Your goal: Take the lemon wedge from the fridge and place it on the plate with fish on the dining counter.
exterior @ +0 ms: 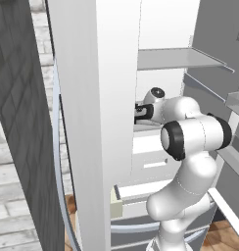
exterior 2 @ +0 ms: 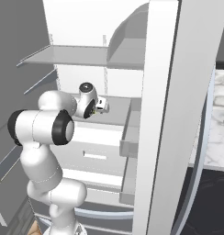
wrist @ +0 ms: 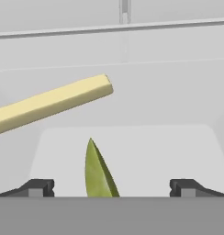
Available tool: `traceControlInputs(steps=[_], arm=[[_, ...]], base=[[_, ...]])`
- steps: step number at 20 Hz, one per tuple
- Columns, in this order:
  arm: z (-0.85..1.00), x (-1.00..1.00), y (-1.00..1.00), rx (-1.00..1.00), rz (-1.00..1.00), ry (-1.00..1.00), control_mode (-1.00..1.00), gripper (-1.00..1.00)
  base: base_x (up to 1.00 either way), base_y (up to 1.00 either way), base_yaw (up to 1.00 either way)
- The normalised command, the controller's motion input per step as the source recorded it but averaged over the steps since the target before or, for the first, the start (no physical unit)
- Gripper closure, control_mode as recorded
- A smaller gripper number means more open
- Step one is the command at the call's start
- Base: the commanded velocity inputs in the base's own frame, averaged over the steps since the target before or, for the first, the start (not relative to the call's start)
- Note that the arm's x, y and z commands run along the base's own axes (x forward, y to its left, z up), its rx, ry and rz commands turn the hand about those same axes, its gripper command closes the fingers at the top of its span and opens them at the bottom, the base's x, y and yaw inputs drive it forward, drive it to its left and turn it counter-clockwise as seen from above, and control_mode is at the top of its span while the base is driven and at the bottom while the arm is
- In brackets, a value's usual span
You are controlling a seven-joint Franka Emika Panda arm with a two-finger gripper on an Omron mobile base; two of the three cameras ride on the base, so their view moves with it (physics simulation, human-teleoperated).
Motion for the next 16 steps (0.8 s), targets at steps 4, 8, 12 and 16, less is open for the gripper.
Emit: traceControlInputs(steps=[4,8,12,16], arm=[[-0.08,0.0,0.0,0.0,0.0,0.01,-1.0,-1.0],[-0.13,0.0,0.0,0.0,0.0,0.01,-1.0,-1.0],[-0.01,0.0,0.0,0.0,0.0,0.0,-1.0,1.0],[0.0,0.0,0.0,0.0,0.0,0.0,-1.0,1.0]], base=[[0.0,0.0,0.0],[0.0,0.0,0.0],[0.0,0.0,0.0],[0.0,0.0,0.0]])
